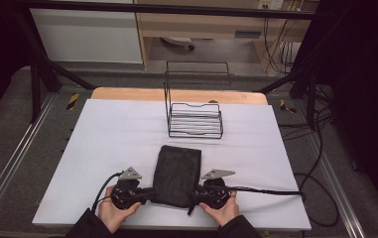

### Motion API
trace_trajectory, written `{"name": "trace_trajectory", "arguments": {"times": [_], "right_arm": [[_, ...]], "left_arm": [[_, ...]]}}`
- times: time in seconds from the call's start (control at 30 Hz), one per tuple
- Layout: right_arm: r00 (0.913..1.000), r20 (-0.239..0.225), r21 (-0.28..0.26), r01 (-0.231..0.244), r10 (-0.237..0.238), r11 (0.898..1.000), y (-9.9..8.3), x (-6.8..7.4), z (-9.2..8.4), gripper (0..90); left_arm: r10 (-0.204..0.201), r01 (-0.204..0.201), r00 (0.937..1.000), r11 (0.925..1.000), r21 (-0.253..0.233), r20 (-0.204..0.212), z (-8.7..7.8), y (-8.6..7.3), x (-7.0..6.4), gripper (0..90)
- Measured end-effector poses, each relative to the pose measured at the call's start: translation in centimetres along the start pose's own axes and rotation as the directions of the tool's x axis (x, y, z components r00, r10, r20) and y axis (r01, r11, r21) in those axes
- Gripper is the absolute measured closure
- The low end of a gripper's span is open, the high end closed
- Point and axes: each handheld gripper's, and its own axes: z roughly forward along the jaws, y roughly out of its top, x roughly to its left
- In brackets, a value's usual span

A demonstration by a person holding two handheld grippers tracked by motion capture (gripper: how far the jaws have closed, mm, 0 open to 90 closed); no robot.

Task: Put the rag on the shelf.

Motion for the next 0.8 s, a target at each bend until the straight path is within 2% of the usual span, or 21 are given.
{"name": "trace_trajectory", "arguments": {"times": [0.03, 0.1, 0.13, 0.2, 0.23, 0.27, 0.3, 0.33, 0.43, 0.6, 0.8], "right_arm": [[0.9999, -0.012, 0.004, -0.001, 0.001, 1.0, 0.2, -0.1, 0.1, 69.3], [0.9997, -0.023, 0.007, -0.009, 0.009, 1.0, 0.3, -0.2, 0.0, 71.8], [0.9993, -0.033, 0.007, -0.015, 0.015, 1.0, 0.4, -0.4, 0.0, 74.1], [0.9977, -0.064, 0.015, -0.023, 0.024, 1.0, 0.6, -0.7, 0.0, 77.4], [0.9975, -0.067, 0.018, -0.022, 0.023, 1.0, 0.7, -0.8, 0.0, 77.8], [0.9975, -0.067, 0.018, -0.022, 0.023, 1.0, 0.7, -0.8, 0.0, 77.8], [0.9974, -0.07, 0.02, -0.015, 0.016, 1.0, 0.8, -0.8, 0.0, 78.5], [0.9974, -0.07, 0.02, -0.015, 0.016, 1.0, 0.8, -0.8, 0.0, 78.5], [0.9972, -0.074, 0.018, -0.004, 0.005, 1.0, 0.9, -0.9, -0.2, 79.2], [0.9973, -0.072, 0.015, 0.018, -0.017, 1.0, 1.2, -1.0, -0.7, 79.4], [0.9961, -0.069, 0.033, 0.056, -0.054, 0.998, 1.0, -1.4, -0.6, 74.7]], "left_arm": [[0.0, 0.0, 1.0, 0.9999, -0.012, -0.005, -0.1, 0.1, 0.2, 66.6], [-0.013, 0.013, 0.9999, 0.9995, -0.028, -0.004, 0.0, 0.3, 0.7, 65.5], [-0.018, 0.018, 0.9998, 0.9996, -0.022, 0.0, 0.1, 0.4, 0.8, 64.8], [-0.029, 0.028, 0.9991, 0.9995, 0.014, 0.03, 0.8, 0.3, 1.0, 70.3], [-0.032, 0.03, 0.9986, 0.999, 0.031, 0.043, 1.1, 0.3, 0.9, 72.1], [-0.024, 0.022, 0.999, 0.999, 0.039, 0.037, 1.2, 0.2, 0.7, 72.1], [-0.017, 0.016, 0.9993, 0.999, 0.042, 0.034, 1.2, 0.2, 0.5, 78.5], [-0.014, 0.013, 0.9995, 0.9989, 0.046, 0.03, 1.1, 0.3, 0.4, 78.5], [-0.018, 0.016, 0.9991, 0.9984, 0.055, 0.038, 1.0, 0.3, 0.3, 84.9], [-0.032, 0.027, 0.9965, 0.9977, 0.062, 0.077, 0.7, 0.2, -0.2, 86.4], [-0.003, -0.001, 0.9984, 0.9983, 0.059, 0.057, 0.7, -0.1, -0.7, 85.5]]}}
